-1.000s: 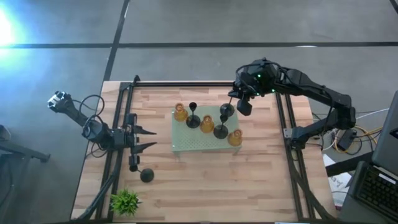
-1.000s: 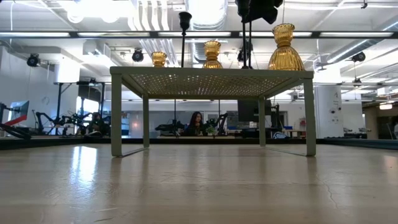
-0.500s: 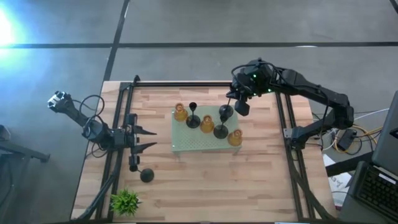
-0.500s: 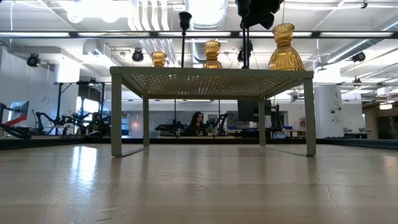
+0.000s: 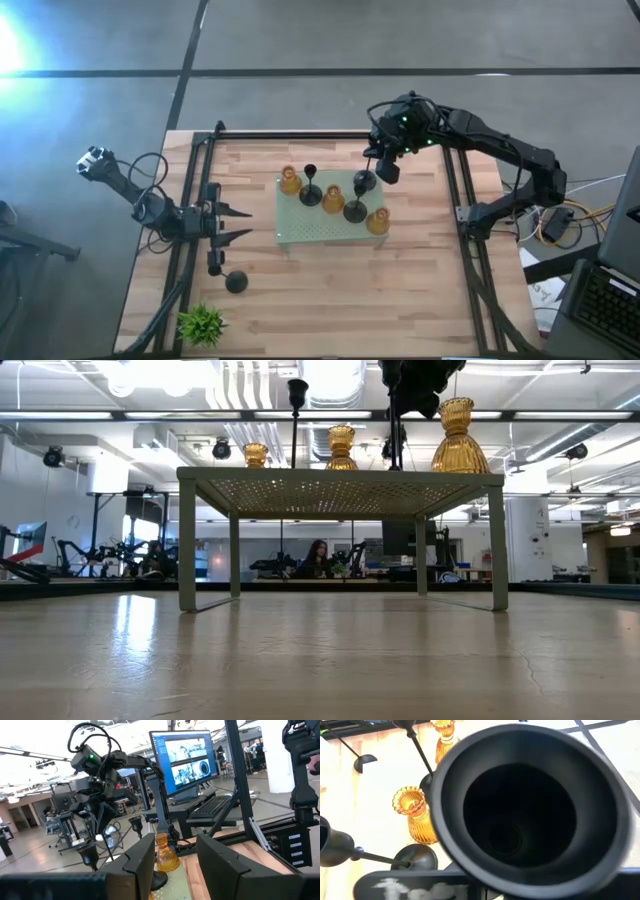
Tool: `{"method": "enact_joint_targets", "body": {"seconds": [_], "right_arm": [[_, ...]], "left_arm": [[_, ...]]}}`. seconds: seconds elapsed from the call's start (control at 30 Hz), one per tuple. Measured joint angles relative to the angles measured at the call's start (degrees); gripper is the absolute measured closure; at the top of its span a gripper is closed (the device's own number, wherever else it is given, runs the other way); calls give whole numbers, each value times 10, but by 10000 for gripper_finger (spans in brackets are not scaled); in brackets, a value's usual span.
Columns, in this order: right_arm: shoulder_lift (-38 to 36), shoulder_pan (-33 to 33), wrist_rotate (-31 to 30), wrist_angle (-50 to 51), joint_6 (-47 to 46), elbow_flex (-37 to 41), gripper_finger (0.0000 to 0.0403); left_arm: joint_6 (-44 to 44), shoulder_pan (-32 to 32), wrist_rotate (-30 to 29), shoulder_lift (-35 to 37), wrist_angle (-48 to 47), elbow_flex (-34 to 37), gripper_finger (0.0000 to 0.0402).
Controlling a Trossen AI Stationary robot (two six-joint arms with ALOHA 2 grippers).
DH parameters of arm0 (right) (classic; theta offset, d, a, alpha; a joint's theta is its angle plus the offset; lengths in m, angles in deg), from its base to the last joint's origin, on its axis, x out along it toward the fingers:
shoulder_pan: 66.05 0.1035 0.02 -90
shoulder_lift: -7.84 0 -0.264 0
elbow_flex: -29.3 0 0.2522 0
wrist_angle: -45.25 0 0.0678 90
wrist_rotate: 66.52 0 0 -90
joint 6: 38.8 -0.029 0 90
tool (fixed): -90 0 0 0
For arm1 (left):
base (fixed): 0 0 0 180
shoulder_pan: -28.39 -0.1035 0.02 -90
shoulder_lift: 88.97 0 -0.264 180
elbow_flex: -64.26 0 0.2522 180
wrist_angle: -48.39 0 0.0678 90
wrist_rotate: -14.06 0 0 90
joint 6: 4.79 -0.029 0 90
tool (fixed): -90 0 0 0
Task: Pick & Place candle stick holders
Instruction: Put the black candle holder on the shelf
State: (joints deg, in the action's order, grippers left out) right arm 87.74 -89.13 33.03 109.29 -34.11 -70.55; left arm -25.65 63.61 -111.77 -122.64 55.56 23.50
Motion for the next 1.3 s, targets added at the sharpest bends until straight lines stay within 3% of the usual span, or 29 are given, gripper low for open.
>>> {"method": "enact_joint_targets", "body": {"seconds": [0.6,1.3], "right_arm": [[0,-10,25,-22,0,12,381],[-21,-10,25,1,-2,13,236]], "left_arm": [[1,0,0,0,0,0,252],[0,0,0,0,0,0,252]]}}
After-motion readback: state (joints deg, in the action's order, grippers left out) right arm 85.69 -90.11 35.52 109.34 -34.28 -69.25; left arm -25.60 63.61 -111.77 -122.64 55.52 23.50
